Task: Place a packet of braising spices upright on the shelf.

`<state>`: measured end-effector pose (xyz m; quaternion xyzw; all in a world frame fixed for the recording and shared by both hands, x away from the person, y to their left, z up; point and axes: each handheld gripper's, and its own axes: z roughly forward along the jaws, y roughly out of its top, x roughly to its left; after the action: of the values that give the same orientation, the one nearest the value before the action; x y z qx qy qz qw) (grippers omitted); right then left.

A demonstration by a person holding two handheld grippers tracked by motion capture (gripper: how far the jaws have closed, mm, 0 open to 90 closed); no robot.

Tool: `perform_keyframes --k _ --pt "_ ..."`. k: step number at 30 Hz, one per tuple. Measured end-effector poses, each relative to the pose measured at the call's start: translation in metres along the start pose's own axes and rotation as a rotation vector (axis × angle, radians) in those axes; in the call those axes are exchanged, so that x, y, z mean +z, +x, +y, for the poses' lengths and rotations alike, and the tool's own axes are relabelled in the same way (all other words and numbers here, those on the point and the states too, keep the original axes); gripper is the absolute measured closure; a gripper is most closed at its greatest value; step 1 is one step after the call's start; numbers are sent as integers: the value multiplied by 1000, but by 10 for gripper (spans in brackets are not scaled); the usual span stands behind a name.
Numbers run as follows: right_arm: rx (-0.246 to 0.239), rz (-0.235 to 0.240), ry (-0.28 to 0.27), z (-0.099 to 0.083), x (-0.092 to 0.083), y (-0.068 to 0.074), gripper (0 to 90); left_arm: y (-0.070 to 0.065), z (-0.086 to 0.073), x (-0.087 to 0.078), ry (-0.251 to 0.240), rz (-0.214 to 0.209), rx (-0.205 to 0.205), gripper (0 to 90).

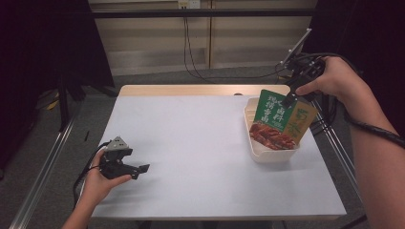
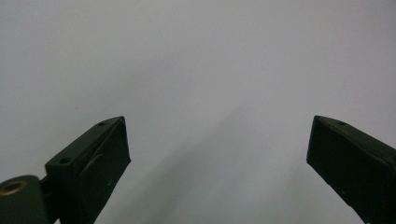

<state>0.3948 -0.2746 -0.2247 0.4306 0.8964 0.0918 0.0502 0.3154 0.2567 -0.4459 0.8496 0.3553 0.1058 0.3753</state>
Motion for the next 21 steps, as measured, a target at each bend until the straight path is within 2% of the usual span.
perform_keyframes --k 3,7,10,15,20,21 --pt "-12 -4 5 5 -5 6 278 1 0 -1 0 -7 -2 56" --pt "-45 -6 -14 13 -10 14 249 0 0 0 -3 -4 -2 55" --pt "-41 7 -23 18 -12 20 239 0 0 0 -1 -3 1 56" --pt "-61 14 -18 25 -8 31 221 0 0 0 -2 -5 1 55" --pt "-129 25 -26 34 -2 44 216 0 0 0 -1 -6 2 55" --pt "-129 32 -29 35 1 46 213 0 0 0 0 -6 2 55"
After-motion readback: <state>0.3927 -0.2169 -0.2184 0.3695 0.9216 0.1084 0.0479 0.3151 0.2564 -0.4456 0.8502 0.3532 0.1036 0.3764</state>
